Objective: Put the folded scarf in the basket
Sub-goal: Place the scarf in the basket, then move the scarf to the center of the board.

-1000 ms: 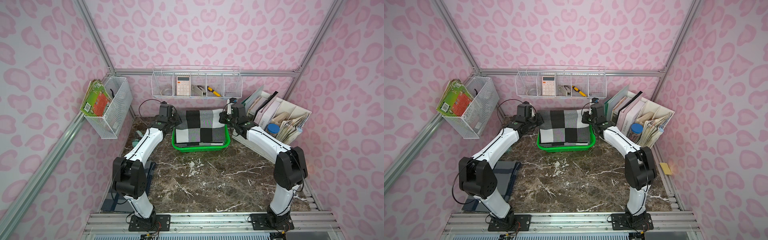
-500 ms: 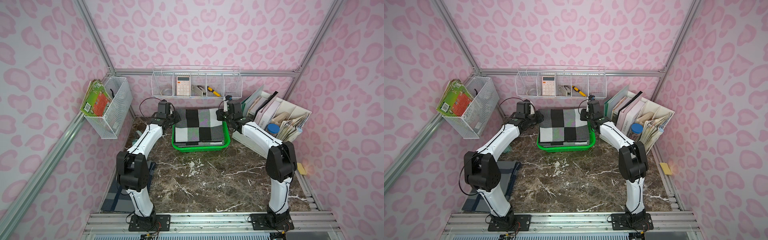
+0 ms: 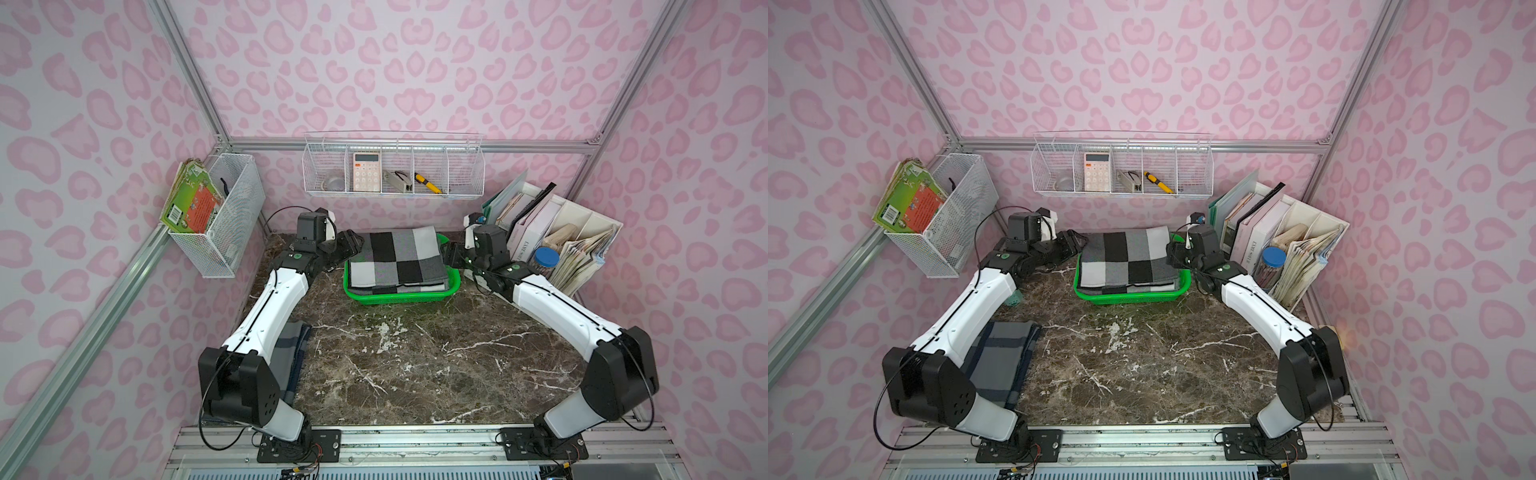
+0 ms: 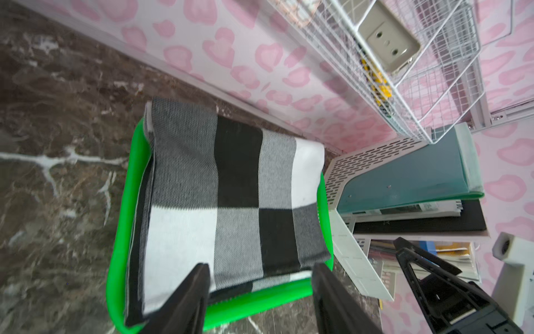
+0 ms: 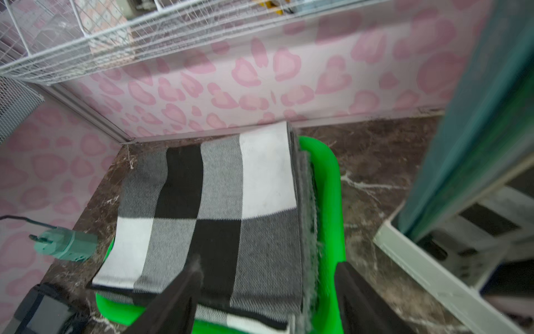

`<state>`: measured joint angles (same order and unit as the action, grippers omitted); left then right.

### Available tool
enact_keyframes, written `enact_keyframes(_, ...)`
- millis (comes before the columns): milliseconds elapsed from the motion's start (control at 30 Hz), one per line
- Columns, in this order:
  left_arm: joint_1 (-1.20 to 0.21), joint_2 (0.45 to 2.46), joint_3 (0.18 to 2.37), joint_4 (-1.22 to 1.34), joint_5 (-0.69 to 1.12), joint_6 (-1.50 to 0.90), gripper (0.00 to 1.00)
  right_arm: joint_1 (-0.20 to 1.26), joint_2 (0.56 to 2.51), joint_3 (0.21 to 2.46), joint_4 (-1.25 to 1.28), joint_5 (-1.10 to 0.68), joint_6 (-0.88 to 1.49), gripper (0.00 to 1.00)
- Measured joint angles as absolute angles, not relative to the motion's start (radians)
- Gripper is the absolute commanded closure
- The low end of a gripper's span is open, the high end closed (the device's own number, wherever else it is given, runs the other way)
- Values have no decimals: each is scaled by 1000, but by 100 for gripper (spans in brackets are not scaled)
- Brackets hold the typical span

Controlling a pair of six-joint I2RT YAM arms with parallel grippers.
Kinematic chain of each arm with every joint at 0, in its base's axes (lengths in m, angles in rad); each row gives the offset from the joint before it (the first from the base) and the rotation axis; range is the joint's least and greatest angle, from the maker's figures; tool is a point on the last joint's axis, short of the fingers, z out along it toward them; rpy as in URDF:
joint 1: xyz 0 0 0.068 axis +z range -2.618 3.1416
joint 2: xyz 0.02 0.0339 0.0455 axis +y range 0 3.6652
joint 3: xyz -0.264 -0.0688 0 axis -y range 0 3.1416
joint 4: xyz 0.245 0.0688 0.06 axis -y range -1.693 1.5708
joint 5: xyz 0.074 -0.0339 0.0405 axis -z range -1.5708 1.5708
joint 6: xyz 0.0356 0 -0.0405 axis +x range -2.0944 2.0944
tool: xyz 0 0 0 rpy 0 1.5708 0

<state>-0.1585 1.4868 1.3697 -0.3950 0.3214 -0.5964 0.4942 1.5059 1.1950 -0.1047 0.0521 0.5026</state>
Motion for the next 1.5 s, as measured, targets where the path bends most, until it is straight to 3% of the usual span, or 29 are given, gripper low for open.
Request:
enact_keyframes(100,-169,1381,1279,-461,322,-599,39,496,1358,1006,-77,57,527,15)
enact_keyframes(333,-198,1188,1106,-643,273,-603,40,489,1124,709,-27,109,558,15)
enact_keyframes(567,-179,1097,930,-785,75,-654,39,487,953,518,-7,115,622,15)
enact_keyframes(967,-73,1171,830,-755,-144,-687,39,487,739,334,-4,98,704,16)
enact_keyframes(1500,110,1371,839,-604,-115,-730,46,487,454,200,-76,95,748,17)
